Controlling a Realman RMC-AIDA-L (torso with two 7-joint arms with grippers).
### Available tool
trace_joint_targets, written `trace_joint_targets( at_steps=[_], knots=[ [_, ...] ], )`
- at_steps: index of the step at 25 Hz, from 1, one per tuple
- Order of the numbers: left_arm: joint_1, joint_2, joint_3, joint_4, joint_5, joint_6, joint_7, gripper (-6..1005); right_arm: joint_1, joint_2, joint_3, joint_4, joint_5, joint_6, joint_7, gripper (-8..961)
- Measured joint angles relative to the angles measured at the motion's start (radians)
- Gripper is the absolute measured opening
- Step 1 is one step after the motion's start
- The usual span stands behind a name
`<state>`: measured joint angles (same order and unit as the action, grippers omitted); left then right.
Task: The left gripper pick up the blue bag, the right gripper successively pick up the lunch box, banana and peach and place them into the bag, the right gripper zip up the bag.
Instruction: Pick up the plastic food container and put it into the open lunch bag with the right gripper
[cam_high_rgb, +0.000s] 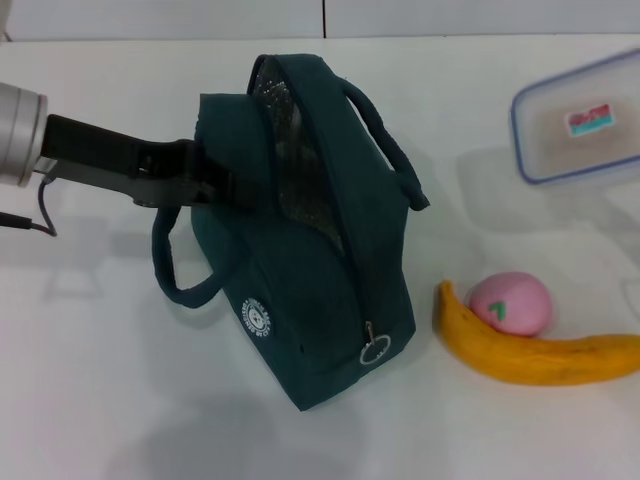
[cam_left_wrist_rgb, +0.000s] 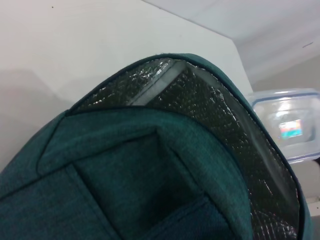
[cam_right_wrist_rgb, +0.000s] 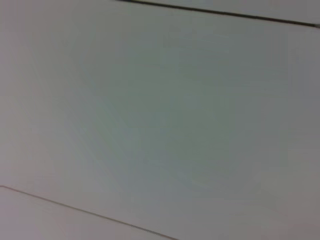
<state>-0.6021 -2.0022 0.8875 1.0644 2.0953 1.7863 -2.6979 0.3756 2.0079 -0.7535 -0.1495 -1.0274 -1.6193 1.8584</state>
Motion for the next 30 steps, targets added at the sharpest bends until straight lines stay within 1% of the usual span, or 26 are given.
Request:
trace_joint_targets(
  at_steps=[3, 8, 14, 17, 20, 25, 28, 30],
  knots=[
    [-0.004, 0.000, 0.000, 0.000, 0.000, 0.003, -0.004, 31, 0.015, 0.000, 0.001, -0.005, 0.007, -0.042, 0.000, 95],
    [-0.015, -0.005, 0.001, 0.000, 0.000, 0.006, -0.009, 31, 0.066, 0.005, 0.002, -0.007, 0.034, -0.088, 0.020, 95],
    [-0.035, -0.008, 0.001, -0.006, 0.005, 0.006, -0.009, 31, 0.195, 0.013, -0.007, 0.005, 0.058, -0.139, 0.035, 95],
    [-0.049, -0.014, 0.002, -0.009, 0.008, 0.006, -0.008, 31, 0.271, 0.019, -0.021, 0.008, 0.055, -0.149, 0.041, 95],
    [-0.064, -0.020, 0.005, -0.015, 0.009, 0.006, -0.006, 31, 0.326, 0.020, -0.044, 0.030, 0.055, -0.148, 0.041, 95],
    [-0.084, -0.026, 0.041, -0.020, 0.011, 0.002, -0.004, 32, 0.413, 0.020, -0.089, 0.074, 0.050, -0.122, 0.031, 95],
    [-0.093, -0.032, 0.045, -0.021, 0.013, 0.000, 0.000, 32, 0.447, 0.020, -0.135, 0.094, 0.050, -0.084, 0.015, 94],
    [-0.095, -0.033, 0.045, -0.021, 0.013, -0.003, 0.005, 32, 0.453, 0.020, -0.167, 0.098, 0.048, -0.051, 0.004, 95]
  ],
)
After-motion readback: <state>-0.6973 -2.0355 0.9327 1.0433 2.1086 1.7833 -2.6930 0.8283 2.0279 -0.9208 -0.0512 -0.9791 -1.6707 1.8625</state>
